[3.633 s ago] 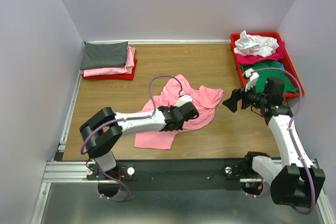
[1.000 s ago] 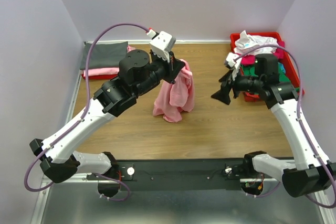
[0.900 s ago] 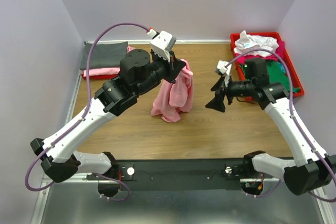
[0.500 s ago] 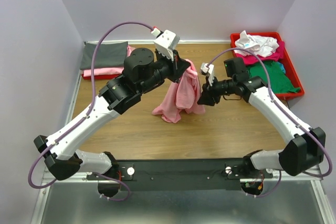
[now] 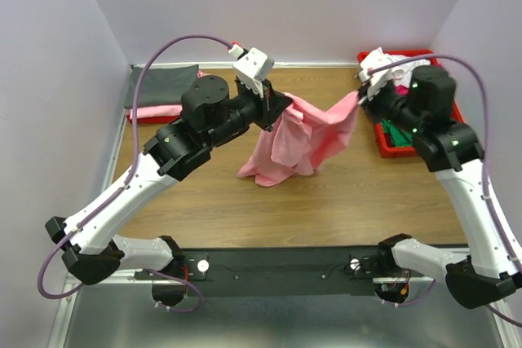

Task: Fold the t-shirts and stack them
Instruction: Flatten the tshirt out

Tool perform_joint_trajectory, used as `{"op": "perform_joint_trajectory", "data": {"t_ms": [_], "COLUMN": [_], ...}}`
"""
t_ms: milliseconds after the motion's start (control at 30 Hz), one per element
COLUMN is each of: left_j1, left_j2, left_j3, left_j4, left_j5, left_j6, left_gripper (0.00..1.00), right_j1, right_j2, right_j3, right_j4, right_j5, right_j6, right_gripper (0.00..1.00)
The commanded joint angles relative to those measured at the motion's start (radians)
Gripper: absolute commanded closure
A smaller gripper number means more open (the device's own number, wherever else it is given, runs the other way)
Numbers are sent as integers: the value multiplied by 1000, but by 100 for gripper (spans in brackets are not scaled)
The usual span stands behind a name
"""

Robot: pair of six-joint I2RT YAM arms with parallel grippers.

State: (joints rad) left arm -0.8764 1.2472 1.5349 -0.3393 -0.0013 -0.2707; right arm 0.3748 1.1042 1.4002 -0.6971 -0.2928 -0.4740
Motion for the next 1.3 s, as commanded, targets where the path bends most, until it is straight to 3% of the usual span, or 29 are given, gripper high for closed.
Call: {"op": "perform_joint_trajectory", "data": {"t_ms": [0,100,233,500,667,933,1067,1267], "left_j1": [4,4,4,4,4,17,57,99], "left_j2": [-60,-61,-31,-38,-97,-95,-37,80], "left_j3": [8,31,100,199,153,56,11,122], "left_j4": [11,10,13,46,-4,-133,-92,6], "left_j5": [104,193,414,486,325,-205,-310,-430], "left_j6": [53,73,64,27,63,152,261,562], "left_gripper": [100,100,100,100,100,100,100,100], "right_j1": [-49,-88,-137,-172,-174,-174,-174,-174], "right_j2": [17,58,103,128,132,181,262,454], "right_j3": [156,302,502,729,752,643,606,860], "right_j4": [7,7,7,8,10,13,19,36], "right_j5": [250,288,314,317,340,299,202,257], "right_j6": [-80,-98,-106,-150,-169,-152,-115,-92], "right_gripper": [100,100,100,100,100,99,100,100]}}
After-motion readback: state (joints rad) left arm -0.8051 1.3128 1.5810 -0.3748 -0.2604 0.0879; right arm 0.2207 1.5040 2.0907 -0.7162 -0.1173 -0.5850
